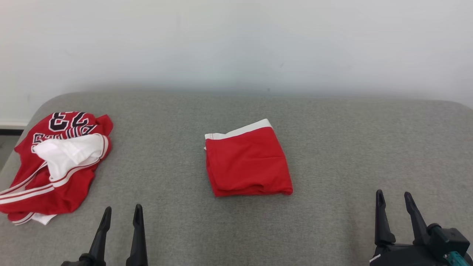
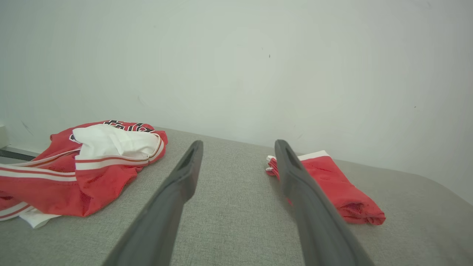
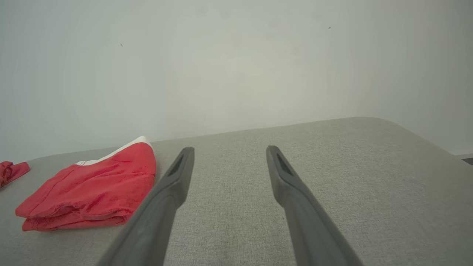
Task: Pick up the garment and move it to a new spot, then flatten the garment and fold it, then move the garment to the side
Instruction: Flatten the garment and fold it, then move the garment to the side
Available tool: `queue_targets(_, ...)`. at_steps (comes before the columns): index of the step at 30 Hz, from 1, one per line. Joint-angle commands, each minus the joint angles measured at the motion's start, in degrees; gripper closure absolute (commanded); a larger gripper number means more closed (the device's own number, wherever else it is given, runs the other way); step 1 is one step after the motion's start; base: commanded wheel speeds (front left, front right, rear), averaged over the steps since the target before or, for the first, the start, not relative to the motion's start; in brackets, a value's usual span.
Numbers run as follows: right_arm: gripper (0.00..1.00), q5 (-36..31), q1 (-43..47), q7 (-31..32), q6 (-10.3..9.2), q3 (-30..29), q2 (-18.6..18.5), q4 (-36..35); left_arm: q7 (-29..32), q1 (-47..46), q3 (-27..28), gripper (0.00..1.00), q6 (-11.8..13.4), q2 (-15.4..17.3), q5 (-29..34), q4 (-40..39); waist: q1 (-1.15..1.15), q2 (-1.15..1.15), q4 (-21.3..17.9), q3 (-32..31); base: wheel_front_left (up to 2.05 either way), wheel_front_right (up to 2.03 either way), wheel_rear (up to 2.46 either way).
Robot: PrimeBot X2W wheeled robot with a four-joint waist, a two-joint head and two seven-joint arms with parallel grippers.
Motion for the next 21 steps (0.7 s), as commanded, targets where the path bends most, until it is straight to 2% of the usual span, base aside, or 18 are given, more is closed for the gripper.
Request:
queue_targets(1,0.00,0.1,1.0,-0.1,0.15,0.3,0.0,0.3,-0.2,1.1,0.6,0.00,-0.4,-0.2,1.1,0.3,0.01,0.00,-2.0,-1.0,0.00,0.00,0.00)
queue_targets(12,0.00,0.1,0.7,0.1,0.15,1.5,0.0,2.7,-0.2,2.5,1.4,0.00,-0.8,-0.2,3.5,2.9,0.01,0.00,-3.9,-1.1,0.00,0.00,0.00)
queue_targets(21,0.00,0.1,0.6,0.1,0.15,1.2,0.0,3.3,-0.2,1.4,-0.3,0.00,-0.8,-0.3,3.1,4.6,0.01,0.00,-3.3,-1.0,0.00,0.00,0.00)
